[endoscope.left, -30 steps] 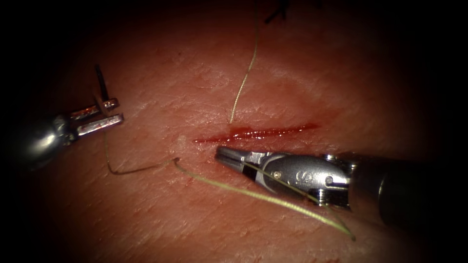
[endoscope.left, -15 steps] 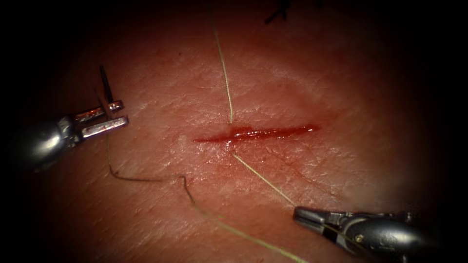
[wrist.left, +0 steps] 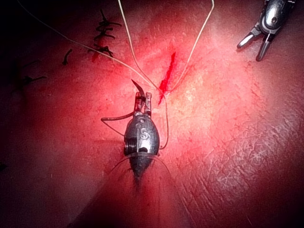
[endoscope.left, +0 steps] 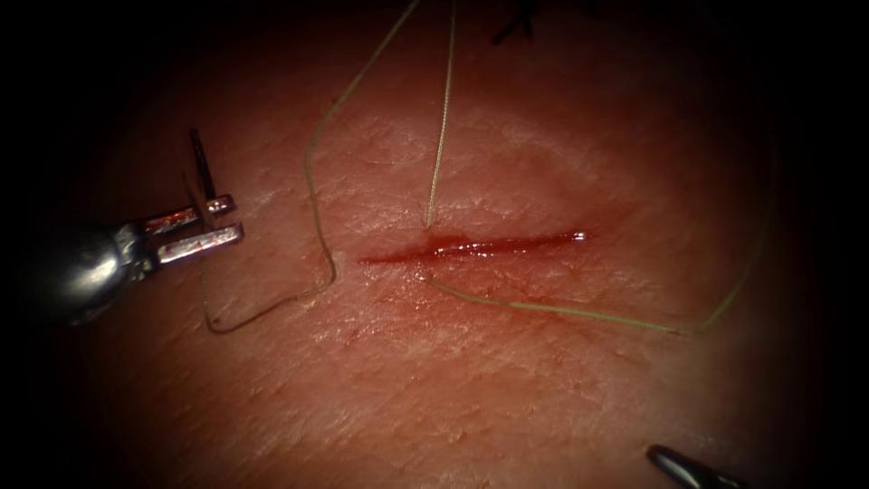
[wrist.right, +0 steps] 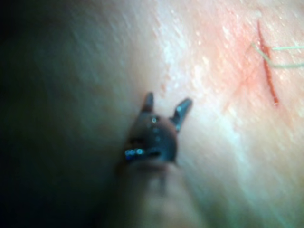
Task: Wound Closure
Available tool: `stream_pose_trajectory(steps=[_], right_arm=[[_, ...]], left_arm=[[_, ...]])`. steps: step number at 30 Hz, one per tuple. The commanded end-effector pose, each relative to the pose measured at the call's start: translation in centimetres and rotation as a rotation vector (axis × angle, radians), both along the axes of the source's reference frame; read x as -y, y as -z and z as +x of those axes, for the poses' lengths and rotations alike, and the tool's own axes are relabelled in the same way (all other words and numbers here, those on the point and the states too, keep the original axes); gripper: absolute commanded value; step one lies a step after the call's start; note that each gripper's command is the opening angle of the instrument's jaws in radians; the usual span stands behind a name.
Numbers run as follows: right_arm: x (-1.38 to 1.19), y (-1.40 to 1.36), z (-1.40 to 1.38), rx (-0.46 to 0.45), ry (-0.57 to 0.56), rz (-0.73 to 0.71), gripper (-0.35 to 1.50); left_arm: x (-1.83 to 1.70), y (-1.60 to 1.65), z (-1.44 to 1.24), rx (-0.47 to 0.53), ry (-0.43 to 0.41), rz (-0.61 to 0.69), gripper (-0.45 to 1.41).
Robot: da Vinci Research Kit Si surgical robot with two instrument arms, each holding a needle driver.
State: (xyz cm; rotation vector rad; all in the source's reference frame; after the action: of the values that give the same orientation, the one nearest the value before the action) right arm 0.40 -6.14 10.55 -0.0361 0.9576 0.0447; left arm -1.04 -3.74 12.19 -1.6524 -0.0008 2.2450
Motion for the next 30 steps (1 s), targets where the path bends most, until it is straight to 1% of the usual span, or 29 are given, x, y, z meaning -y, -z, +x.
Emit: stream_pose_trajectory(steps=[1,3,4,6,9,11,14,15,16,17,20,24,25,30], right_arm=[[-0.1,-0.07,-0.04,0.006,-0.009,0.003,1.35],[-0.19,-0.07,-0.13,0.007,-0.009,0.008,1.38],[-0.27,-0.08,-0.22,0.003,-0.006,0.013,1.4],[-0.35,-0.08,-0.3,-0.018,-0.013,0.018,1.33],[-0.55,-0.1,-0.32,-0.051,-0.063,0.015,1.28],[-0.69,-0.14,-0.27,-0.055,-0.1,0.013,1.27],[-0.85,-0.25,-0.09,-0.068,-0.14,0.018,1.21],[-0.89,-0.31,0.01,-0.077,-0.157,0.04,1.21],[-0.89,-0.31,0.01,-0.077,-0.157,0.04,1.21],[-0.93,-0.39,0.19,-0.086,-0.179,0.073,1.2],[-0.97,-0.5,0.52,-0.112,-0.185,0.096,1.18],[-1.02,-0.63,0.94,-0.144,-0.194,0.109,1.11],[-1.05,-0.69,1.11,-0.153,-0.196,0.107,1.05],[-1.18,-0.84,1.52,-0.166,-0.213,0.108,0.91]], left_arm=[[0.0,-0.07,-0.04,0.0,-0.003,0.001,-0.45],[0.0,-0.07,-0.03,0.0,-0.005,0.001,-0.45],[-0.01,-0.07,-0.02,0.001,-0.006,0.001,-0.45],[-0.01,-0.07,-0.01,0.001,-0.006,0.001,-0.45],[-0.01,-0.07,-0.03,0.001,-0.005,0.001,-0.45],[-0.01,-0.07,-0.05,0.001,-0.004,0.001,-0.45],[0.0,-0.07,-0.06,0.001,-0.004,0.0,-0.45],[0.0,-0.07,-0.06,0.001,-0.005,0.001,-0.45],[0.0,-0.07,-0.06,0.001,-0.005,0.001,-0.45],[-0.01,-0.07,-0.06,0.002,-0.006,0.001,-0.45],[-0.03,-0.08,-0.06,0.003,-0.007,0.001,-0.45],[-0.05,-0.07,-0.06,0.004,-0.008,0.004,-0.45],[-0.06,-0.06,-0.06,0.004,-0.007,0.004,-0.45],[-0.05,-0.06,-0.07,0.004,-0.007,0.004,-0.45]])
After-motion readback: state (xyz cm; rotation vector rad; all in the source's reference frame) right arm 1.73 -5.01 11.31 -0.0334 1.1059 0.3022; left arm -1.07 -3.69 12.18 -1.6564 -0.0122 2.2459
